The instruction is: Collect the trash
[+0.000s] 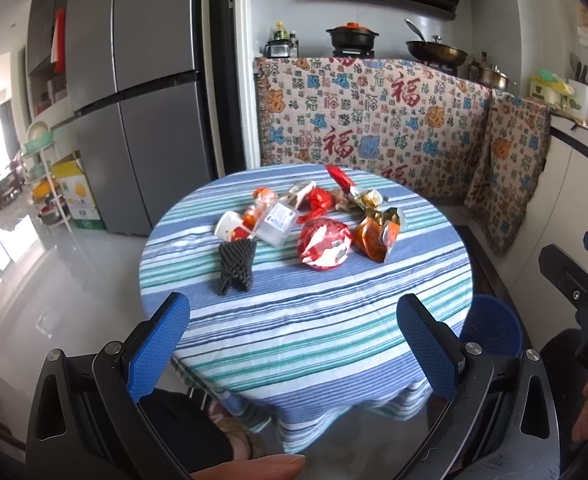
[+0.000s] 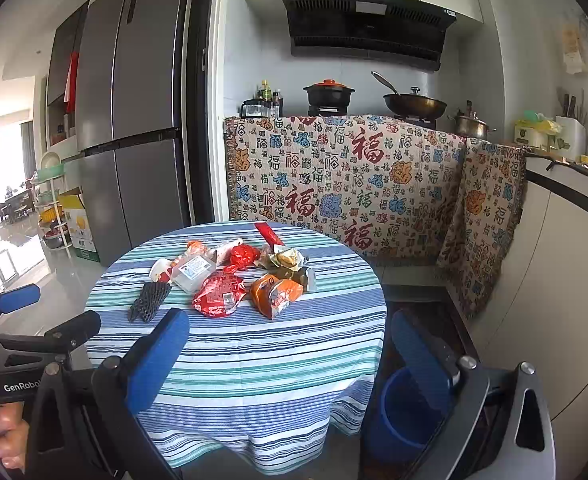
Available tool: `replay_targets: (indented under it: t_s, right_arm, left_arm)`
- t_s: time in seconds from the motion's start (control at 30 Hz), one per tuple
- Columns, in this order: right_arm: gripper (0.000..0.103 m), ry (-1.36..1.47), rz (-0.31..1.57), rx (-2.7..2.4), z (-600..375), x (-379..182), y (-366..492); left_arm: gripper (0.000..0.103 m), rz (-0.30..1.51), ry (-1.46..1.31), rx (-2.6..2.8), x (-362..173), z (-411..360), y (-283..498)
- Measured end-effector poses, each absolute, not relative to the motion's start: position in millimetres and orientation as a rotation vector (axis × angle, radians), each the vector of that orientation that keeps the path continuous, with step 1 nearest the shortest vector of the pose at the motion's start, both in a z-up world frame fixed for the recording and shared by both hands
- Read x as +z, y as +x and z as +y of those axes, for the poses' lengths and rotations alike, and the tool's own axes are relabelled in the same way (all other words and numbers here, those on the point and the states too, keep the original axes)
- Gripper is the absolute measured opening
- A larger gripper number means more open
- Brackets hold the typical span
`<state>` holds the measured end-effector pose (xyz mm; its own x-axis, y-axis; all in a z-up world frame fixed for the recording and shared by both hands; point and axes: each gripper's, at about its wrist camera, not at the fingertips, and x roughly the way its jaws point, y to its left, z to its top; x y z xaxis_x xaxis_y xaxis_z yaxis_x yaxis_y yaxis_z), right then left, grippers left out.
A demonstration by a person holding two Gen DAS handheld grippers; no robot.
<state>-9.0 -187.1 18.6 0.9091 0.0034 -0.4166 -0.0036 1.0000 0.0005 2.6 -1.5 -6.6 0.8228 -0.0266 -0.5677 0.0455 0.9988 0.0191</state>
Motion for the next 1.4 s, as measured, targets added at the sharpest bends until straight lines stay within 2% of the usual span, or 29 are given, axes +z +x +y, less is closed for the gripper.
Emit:
replay_targets:
  t_s: [0.77,1.27,1.4]
  right_arm:
    - [0.103,-0.002,0.433,0.003,-186,18,-7]
    - [0.103,-0.004,0.453,0.001,-184,2,-1]
    - [0.103,0.013,0.463,0.014,-185,-10,9]
  left_arm:
    - [0.103,0.608,0.035,-0.038,-8,-2,3]
    - [0.103,0.636,0.039,-0.027,-22,-4,9]
    - [0.103,0.682,0.018,-0.02,-40,3,26]
